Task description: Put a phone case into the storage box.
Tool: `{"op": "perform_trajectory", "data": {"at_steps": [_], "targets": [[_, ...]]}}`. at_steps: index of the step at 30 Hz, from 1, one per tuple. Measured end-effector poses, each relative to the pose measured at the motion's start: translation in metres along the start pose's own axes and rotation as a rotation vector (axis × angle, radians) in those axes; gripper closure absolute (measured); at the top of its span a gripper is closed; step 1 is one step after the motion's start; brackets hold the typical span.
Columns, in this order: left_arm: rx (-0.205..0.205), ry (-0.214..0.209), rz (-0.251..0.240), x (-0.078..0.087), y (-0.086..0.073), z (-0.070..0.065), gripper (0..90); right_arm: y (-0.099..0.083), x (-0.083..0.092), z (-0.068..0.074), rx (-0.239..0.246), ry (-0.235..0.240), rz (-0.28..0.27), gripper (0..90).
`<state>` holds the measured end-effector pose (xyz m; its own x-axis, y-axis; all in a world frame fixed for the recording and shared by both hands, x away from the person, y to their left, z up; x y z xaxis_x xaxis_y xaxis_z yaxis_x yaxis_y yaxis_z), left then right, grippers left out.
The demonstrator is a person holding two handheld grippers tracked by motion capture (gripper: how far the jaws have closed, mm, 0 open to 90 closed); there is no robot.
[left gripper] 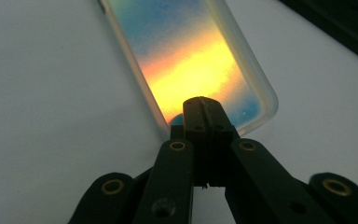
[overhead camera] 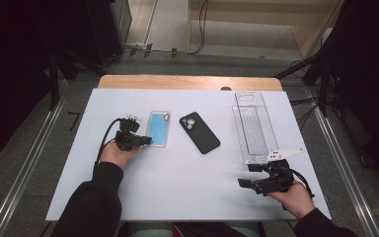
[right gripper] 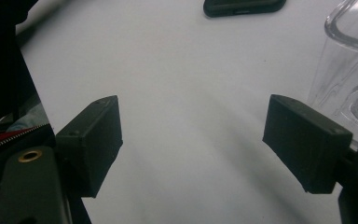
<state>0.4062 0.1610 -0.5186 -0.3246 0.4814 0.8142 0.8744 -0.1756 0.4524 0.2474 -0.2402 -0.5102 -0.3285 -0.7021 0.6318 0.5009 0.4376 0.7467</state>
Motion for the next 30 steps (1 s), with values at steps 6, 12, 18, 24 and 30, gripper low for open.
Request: {"op": "perform_trajectory", "data": {"at_steps": [6,12,18,24,30], "targets": [[0.019,0.002,-0.008,0.004,-0.002,0.006,90.0,0.001,-0.002,-0.001,0.005,0.003,0.0,17.6],[0.033,0.018,-0.014,0.01,-0.003,0.016,90.0,0.003,-0.003,0.0,0.004,0.005,0.002,17.6],[0.043,0.016,-0.011,0.013,-0.004,0.021,90.0,0.003,-0.003,-0.001,0.003,0.007,0.001,17.6],[0.035,-0.036,-0.034,0.017,-0.005,0.015,76.1,0.003,-0.002,-0.001,0.005,0.003,0.0,17.6],[-0.017,-0.107,-0.059,0.035,-0.01,-0.002,57.9,0.002,0.0,-0.003,0.001,-0.002,-0.013,17.6]]}}
Point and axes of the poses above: each handheld gripper's, and its own axes: x roughly backward along the jaws, y roughly out of its top, z roughly to its left, the point moved 4 cm from there along -x, roughly forward along the jaws, and after that the axes turned 14 degrees about x, right-handed, at the moved point
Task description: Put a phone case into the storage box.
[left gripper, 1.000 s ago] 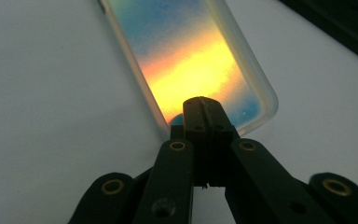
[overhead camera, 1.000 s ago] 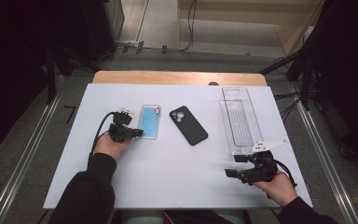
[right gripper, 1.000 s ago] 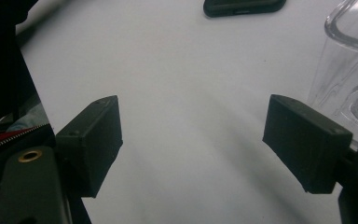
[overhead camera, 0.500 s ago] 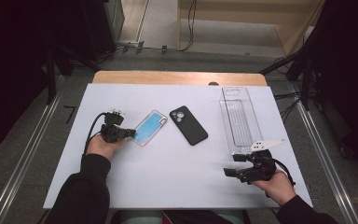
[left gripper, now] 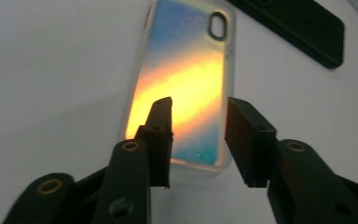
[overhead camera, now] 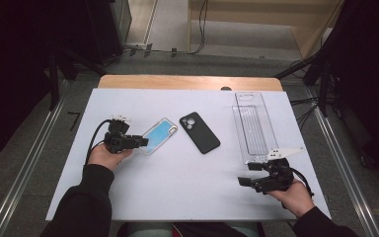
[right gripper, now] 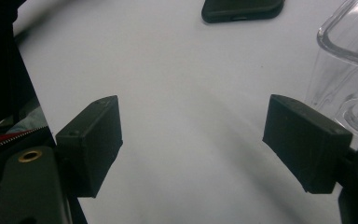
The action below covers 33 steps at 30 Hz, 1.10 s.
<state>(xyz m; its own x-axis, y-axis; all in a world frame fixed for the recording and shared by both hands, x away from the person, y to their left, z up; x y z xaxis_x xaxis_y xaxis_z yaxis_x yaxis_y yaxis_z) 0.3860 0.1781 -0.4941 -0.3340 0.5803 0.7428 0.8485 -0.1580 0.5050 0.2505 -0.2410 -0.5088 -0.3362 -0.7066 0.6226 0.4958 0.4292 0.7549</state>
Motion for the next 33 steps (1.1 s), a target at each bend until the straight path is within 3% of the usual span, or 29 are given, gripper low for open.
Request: {"op": "perform_trajectory", "data": {"at_steps": [4,15,26,33], "targets": [[-0.018,-0.081,-0.02,0.01,-0.008,-0.013,45.6,0.0,0.0,0.0,0.003,0.002,-0.001,17.6],[-0.076,-0.173,-0.016,0.025,-0.03,-0.035,35.1,0.0,0.0,0.001,0.005,0.006,-0.003,17.6],[-0.132,-0.225,0.011,0.032,-0.052,-0.051,28.9,0.001,0.001,0.001,0.007,0.008,-0.013,17.6],[-0.154,-0.221,0.034,0.03,-0.067,-0.054,27.2,0.001,0.001,0.001,0.009,0.009,-0.019,17.6]]}}
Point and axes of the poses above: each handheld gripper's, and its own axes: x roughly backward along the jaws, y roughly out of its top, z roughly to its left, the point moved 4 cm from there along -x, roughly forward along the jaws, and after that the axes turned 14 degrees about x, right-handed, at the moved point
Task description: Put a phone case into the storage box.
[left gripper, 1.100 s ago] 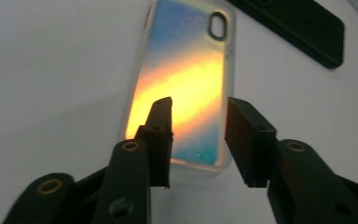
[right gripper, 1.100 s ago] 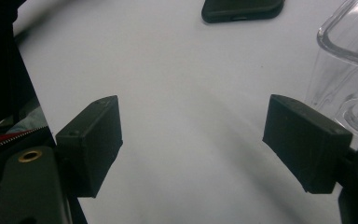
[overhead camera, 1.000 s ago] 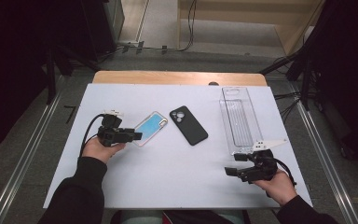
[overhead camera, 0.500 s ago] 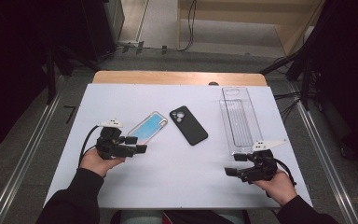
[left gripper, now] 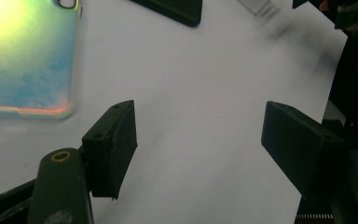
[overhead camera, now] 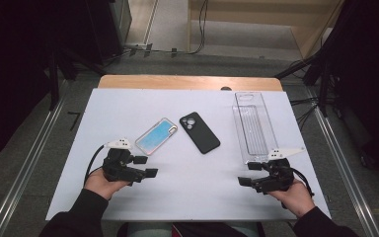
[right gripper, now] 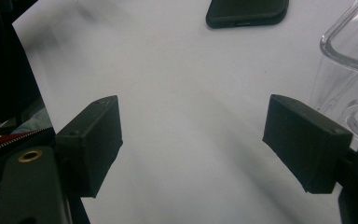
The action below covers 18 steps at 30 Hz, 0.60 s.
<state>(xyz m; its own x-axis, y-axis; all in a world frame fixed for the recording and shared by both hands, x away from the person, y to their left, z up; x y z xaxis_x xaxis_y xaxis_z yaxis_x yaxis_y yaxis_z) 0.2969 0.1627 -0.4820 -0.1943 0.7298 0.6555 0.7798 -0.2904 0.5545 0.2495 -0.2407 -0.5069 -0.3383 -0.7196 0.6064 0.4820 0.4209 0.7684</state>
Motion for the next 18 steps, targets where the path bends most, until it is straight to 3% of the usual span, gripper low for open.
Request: {"op": "perform_trajectory", "data": {"at_steps": [18], "targets": [[-0.017,-0.005,-0.003,0.001,-0.016,-0.005,27.2,-0.002,-0.001,-0.002,-0.01,-0.008,0.003,17.5]]}}
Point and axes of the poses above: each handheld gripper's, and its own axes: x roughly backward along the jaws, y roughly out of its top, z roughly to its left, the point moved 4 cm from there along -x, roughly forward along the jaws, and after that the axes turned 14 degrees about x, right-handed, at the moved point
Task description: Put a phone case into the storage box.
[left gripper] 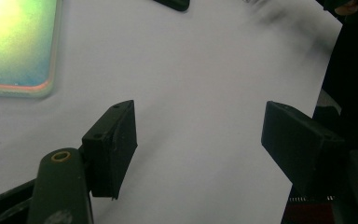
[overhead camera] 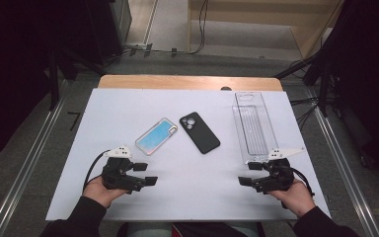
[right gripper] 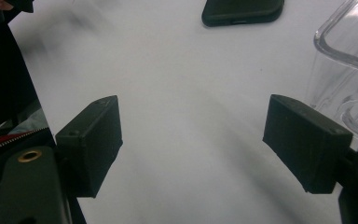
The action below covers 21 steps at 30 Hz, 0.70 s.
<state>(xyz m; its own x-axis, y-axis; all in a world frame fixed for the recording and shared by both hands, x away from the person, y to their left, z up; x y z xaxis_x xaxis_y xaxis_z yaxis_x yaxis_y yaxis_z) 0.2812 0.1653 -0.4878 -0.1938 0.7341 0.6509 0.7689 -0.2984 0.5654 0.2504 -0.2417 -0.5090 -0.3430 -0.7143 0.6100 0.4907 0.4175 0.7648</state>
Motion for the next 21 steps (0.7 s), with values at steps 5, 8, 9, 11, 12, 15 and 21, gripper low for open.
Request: {"op": "perform_trajectory", "data": {"at_steps": [5,8,9,11,12,15,21], "targets": [[0.009,0.003,-0.005,0.0003,-0.0003,0.0025,25.5,-0.0002,-0.0004,0.0004,0.004,0.002,0.005,17.5],[0.007,0.003,-0.008,0.0007,0.0,0.0032,23.5,-0.0004,-0.0008,0.0002,0.005,0.003,0.006,17.5],[0.008,0.003,-0.012,0.0011,0.0005,0.0031,20.9,-0.0003,-0.0008,0.0004,0.005,0.004,0.006,17.5],[0.018,-0.007,-0.013,0.0006,0.0022,0.0033,12.4,-0.0001,-0.0007,0.0007,0.004,0.004,0.006,17.5],[0.023,-0.013,-0.006,0.0003,0.0027,0.0031,1.2,-0.0002,-0.0007,0.0006,0.005,0.005,0.007,17.5],[0.017,0.0,-0.001,0.0003,0.0038,0.0029,0.0,-0.0003,-0.0007,0.0005,0.005,0.005,0.006,17.5],[0.017,0.025,0.013,0.0009,0.0044,0.0063,0.0,-0.0002,-0.0004,0.0008,0.003,0.006,0.006,17.4]]}}
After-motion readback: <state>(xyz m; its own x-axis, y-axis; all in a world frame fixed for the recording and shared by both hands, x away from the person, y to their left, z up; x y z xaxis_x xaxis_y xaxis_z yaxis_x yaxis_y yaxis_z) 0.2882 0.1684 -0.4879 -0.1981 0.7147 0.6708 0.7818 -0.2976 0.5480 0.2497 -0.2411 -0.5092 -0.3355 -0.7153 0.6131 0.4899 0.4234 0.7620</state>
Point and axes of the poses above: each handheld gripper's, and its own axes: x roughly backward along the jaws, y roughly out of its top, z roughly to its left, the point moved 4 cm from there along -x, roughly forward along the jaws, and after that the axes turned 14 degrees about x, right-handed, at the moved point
